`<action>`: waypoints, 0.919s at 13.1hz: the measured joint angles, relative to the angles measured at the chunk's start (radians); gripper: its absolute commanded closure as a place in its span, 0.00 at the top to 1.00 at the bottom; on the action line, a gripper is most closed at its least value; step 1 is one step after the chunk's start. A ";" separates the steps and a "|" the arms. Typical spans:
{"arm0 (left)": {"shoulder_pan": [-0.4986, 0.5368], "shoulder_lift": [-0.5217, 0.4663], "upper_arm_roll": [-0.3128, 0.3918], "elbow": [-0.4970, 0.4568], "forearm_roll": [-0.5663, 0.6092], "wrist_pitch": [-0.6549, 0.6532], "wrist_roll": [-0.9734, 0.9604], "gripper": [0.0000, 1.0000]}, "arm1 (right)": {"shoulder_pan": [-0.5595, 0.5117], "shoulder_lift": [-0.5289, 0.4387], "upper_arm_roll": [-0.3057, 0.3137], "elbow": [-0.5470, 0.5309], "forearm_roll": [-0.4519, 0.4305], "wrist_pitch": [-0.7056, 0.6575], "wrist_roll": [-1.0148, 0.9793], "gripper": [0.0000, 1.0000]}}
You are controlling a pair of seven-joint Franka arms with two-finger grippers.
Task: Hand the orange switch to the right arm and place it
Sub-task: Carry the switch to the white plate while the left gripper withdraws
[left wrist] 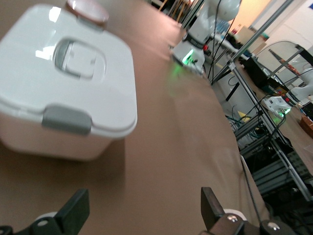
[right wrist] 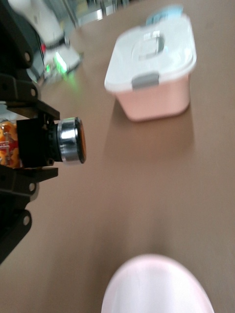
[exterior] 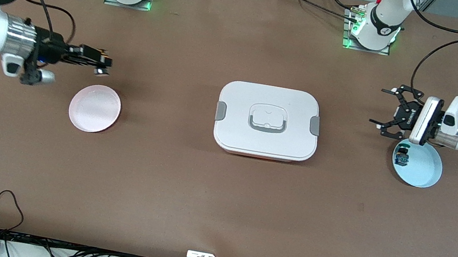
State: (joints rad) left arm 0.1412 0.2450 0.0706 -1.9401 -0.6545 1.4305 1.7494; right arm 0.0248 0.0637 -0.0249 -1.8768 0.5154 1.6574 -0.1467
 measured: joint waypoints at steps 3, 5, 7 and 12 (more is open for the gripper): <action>0.000 -0.035 0.004 0.046 0.199 0.031 -0.246 1.00 | 0.001 -0.083 0.008 -0.002 -0.282 0.055 0.019 0.00; 0.000 -0.045 0.005 0.092 0.364 0.062 -0.441 1.00 | 0.003 -0.126 0.014 -0.032 -0.401 0.118 0.035 0.00; -0.001 -0.045 0.005 0.132 0.489 0.064 -0.679 1.00 | 0.003 -0.166 0.017 -0.124 -0.454 0.212 0.046 0.00; -0.064 -0.049 -0.011 0.219 0.588 0.067 -1.306 1.00 | 0.004 -0.140 0.024 -0.369 -0.462 0.521 0.049 0.00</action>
State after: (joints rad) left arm 0.0777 0.1958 0.0593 -1.7212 -0.0660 1.4973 0.4437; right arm 0.0284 -0.0761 -0.0014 -2.2454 0.0537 2.1780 -0.0981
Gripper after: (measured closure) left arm 0.000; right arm 0.551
